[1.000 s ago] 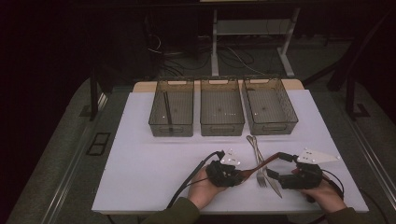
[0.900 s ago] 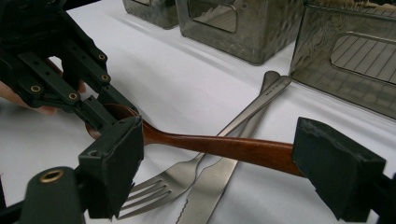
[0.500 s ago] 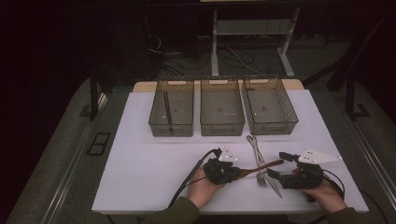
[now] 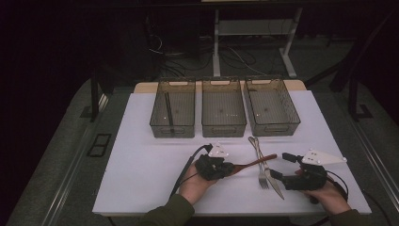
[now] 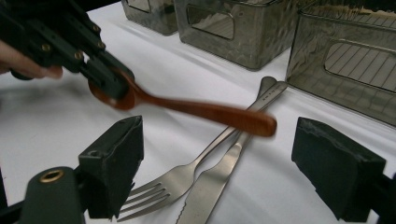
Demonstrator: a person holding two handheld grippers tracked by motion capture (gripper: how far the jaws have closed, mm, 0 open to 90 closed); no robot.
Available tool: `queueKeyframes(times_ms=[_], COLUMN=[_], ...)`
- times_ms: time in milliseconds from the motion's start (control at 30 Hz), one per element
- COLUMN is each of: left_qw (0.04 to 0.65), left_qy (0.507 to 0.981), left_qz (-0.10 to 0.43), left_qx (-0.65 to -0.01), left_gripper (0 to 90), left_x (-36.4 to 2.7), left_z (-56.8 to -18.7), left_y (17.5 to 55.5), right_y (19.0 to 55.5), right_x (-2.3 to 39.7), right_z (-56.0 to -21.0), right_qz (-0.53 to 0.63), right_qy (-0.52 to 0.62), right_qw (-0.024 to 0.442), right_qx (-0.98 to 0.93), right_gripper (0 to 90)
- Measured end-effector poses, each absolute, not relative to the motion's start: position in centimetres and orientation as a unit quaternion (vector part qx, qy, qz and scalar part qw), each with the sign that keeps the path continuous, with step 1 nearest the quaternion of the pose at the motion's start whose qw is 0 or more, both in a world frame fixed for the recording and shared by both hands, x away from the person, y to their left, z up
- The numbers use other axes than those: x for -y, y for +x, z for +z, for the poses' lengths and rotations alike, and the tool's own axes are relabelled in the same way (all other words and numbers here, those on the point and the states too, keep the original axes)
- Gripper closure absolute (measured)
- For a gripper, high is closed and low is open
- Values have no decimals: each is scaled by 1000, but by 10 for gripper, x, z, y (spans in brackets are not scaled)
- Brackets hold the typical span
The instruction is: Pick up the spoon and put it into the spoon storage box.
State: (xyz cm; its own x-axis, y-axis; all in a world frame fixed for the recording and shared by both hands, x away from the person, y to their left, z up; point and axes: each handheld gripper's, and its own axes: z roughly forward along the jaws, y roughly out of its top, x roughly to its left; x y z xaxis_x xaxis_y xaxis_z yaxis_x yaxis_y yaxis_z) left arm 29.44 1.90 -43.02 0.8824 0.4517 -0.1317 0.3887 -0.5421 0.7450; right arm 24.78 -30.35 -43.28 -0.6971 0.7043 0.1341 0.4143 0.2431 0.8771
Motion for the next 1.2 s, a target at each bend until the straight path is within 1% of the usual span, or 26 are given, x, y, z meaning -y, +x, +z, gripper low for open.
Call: queueKeyframes(times_ms=[300, 533, 833, 1200], left_qw=[436, 450, 468, 480], left_qy=[863, 859, 853, 844], left_qz=[47, 51, 50, 74], left_qx=[-251, -239, -225, -229], left_gripper=[811, 810, 810, 810], left_x=[-48, -62, -68, -74], left_z=[-417, -407, -395, -379], left_y=[299, 304, 312, 333], right_y=[248, 248, 249, 249], right_x=[303, 302, 302, 303], right_z=[-434, -434, -435, -435], right_qz=[496, 494, 493, 493], right_qy=[359, 359, 361, 364], right_qw=[143, 141, 142, 142], right_qx=[-778, -779, -778, -778], right_gripper=[161, 161, 161, 161])
